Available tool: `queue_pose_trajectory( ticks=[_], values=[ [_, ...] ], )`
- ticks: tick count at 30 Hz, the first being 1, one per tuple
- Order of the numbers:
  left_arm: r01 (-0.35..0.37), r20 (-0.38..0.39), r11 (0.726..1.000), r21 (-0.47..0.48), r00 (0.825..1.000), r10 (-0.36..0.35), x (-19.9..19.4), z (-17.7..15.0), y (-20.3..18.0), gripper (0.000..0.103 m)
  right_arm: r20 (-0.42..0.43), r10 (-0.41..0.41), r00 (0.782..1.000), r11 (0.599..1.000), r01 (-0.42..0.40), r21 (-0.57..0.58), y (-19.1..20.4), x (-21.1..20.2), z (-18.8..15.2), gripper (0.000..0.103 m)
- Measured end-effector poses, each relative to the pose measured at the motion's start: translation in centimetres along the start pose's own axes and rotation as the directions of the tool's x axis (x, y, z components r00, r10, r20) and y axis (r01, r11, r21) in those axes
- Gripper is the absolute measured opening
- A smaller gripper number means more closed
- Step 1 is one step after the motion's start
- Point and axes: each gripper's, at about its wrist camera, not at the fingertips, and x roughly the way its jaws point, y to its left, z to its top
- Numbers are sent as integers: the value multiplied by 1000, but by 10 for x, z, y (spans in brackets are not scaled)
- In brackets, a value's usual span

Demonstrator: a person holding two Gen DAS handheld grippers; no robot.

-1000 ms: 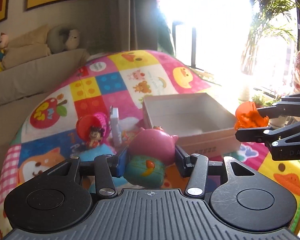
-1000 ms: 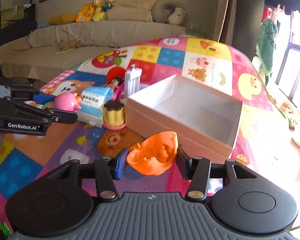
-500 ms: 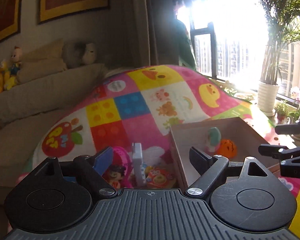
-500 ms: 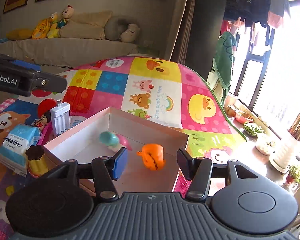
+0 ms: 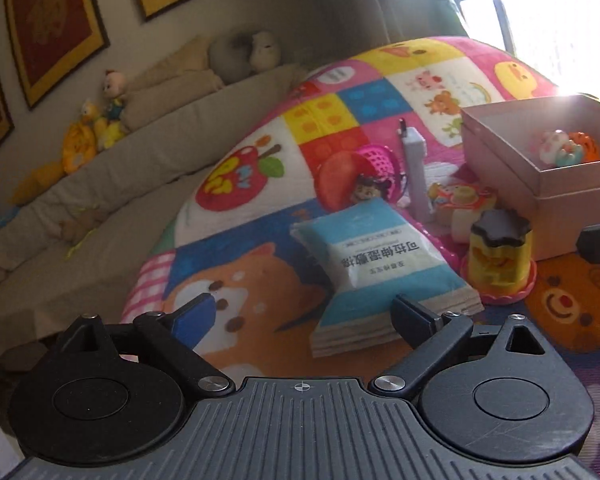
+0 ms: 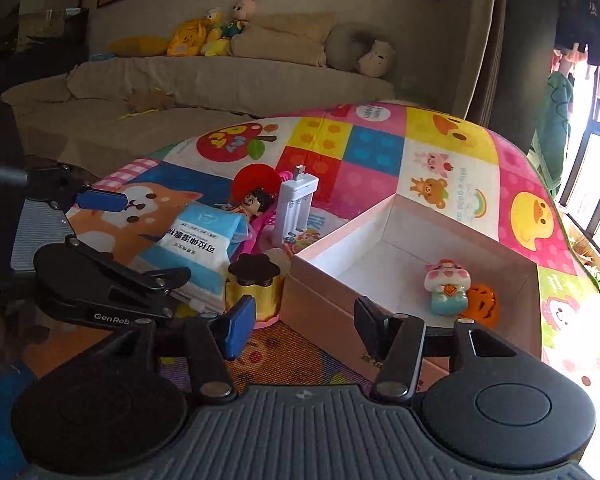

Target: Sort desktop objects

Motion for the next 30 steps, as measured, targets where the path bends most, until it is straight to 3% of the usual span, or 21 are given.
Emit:
queue_pose_trajectory(
  ticks=[2, 7, 12, 15, 19, 22, 26, 30],
  values=[
    [-51, -26, 998, -33, 998, 50, 4, -6, 13, 98, -2, 6, 1000, 1000, -6, -22, 11, 7, 2, 51],
    [85, -45, 971, -224, 994, -98, -5, -20, 42, 99, 44, -33, 998, 995, 37, -93, 39, 29, 9, 50],
    [106, -3, 965, -241, 994, -110, -15, -25, 41, 100, 94, -108, 990, 974, 124, -191, 61, 60, 13, 49],
    [109, -4, 961, -253, 993, -114, -14, -25, 41, 100, 92, -103, 990, 967, 122, -223, 66, 74, 15, 49],
    [111, -5, 954, -279, 993, -117, -13, -26, 45, 101, 48, -91, 995, 971, 99, -218, 67, 87, 18, 38],
    [115, -6, 951, -289, 993, -122, -13, -26, 46, 101, 29, -51, 998, 976, 56, -209, 63, 74, 17, 30],
    [113, -5, 956, -271, 993, -119, -14, -26, 44, 101, -5, 42, 999, 976, -42, -212, 58, 38, 2, 29],
    [105, -4, 964, -245, 994, -109, -16, -25, 39, 101, -29, 38, 999, 979, -43, -197, 40, 5, -21, 29]
  ],
)
